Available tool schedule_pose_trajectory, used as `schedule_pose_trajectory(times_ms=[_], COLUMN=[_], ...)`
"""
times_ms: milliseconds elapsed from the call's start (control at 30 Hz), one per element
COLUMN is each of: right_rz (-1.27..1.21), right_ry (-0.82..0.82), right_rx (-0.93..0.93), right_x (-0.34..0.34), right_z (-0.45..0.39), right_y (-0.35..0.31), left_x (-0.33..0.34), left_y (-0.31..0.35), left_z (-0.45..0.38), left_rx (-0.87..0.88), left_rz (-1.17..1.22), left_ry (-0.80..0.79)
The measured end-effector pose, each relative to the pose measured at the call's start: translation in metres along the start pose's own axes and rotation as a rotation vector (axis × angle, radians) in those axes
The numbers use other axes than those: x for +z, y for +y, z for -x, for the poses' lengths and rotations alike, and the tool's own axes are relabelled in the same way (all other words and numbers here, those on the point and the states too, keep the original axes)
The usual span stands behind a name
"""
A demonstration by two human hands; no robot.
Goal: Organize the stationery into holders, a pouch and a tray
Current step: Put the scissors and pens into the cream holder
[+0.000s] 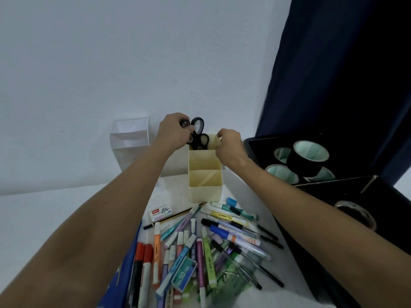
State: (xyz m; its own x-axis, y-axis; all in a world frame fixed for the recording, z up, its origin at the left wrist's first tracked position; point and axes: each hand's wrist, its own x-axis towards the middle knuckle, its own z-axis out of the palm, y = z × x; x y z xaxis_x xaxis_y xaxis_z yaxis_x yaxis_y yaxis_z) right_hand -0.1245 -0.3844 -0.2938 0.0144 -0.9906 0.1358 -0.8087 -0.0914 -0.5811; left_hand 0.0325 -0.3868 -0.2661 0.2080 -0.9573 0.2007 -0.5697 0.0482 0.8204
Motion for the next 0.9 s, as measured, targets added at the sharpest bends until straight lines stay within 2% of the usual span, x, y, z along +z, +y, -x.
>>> schedule_pose_trajectory(times_ms=[100,367,533,733,900], right_rz=[-0.015,-0.111,-0.156,-0.192,-0.198], right_ry=[-0.005,0.000,0.009,0.022,0.011], right_rx=[0.029,0.026,0.036,0.038,0.048], right_x=[0.003,0.010,0.013,0.015,0.015], right_z=[0.000,-0.017,-0.018,-0.016,-0.017], right_y=[0.003,0.015,0.018,0.022,0.022], left_x=[0.002,0.003,0.004,-0.001,0.002], left_y=[-0.005,-0.007,-0.007,-0.006,-0.011], left_z=[0.003,0.003,0.004,0.007,0.008], left_rx=[-0.062,-0.103,-0.050,-0.023,-0.081], left_rz=[0.135,0.221,0.012,0.109,0.091], left_ry=[0.005,-0.027,0.004,-0.092,-0.064])
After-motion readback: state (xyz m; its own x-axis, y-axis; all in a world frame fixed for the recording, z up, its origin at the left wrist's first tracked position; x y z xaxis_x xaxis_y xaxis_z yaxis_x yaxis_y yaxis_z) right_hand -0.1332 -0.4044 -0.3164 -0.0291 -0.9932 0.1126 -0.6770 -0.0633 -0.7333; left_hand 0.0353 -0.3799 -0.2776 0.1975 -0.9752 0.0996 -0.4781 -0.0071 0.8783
